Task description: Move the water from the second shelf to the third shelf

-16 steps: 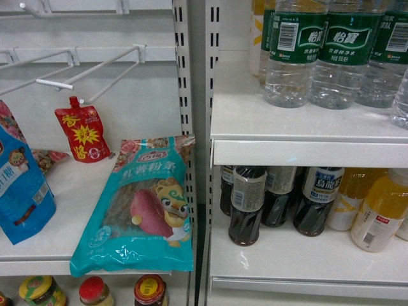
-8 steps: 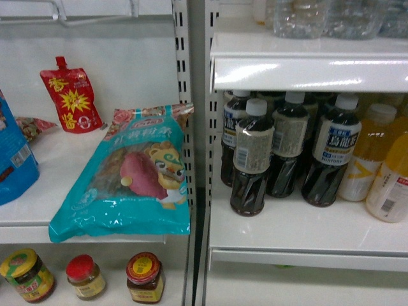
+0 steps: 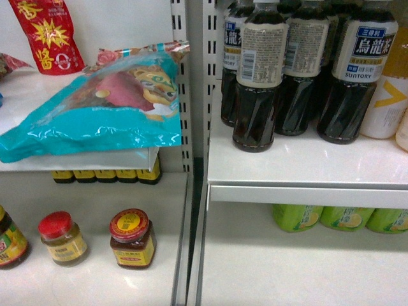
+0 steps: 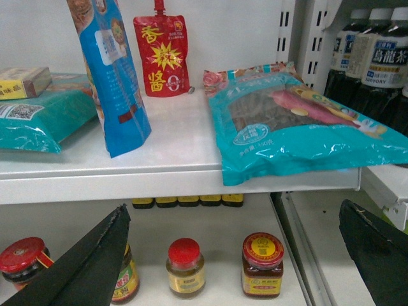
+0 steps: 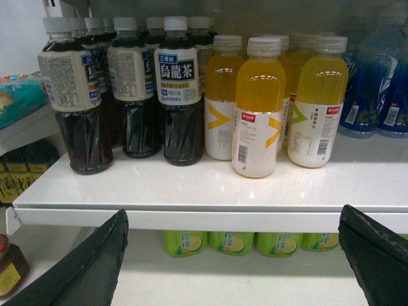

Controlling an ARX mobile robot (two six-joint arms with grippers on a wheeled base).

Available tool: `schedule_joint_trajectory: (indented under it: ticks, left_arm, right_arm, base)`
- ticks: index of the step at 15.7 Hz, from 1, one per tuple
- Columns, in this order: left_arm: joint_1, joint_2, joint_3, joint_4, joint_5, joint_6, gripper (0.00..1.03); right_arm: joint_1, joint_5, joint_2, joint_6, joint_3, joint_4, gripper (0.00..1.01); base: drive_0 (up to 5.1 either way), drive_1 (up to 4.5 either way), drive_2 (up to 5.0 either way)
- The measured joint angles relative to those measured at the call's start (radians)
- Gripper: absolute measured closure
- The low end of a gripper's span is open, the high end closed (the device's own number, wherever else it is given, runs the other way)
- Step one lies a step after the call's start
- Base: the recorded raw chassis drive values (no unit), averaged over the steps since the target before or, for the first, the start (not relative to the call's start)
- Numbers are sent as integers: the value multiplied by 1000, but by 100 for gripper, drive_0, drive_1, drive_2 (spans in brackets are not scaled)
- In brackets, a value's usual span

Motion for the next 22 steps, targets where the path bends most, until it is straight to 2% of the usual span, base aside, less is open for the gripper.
schedule_joint_trajectory:
  ticks: [22]
  left_arm:
    - [0,0,0,2,0,0,5]
  right_arm:
    - [0,0,0,0,0,1,3]
  base:
    - [0,0,0]
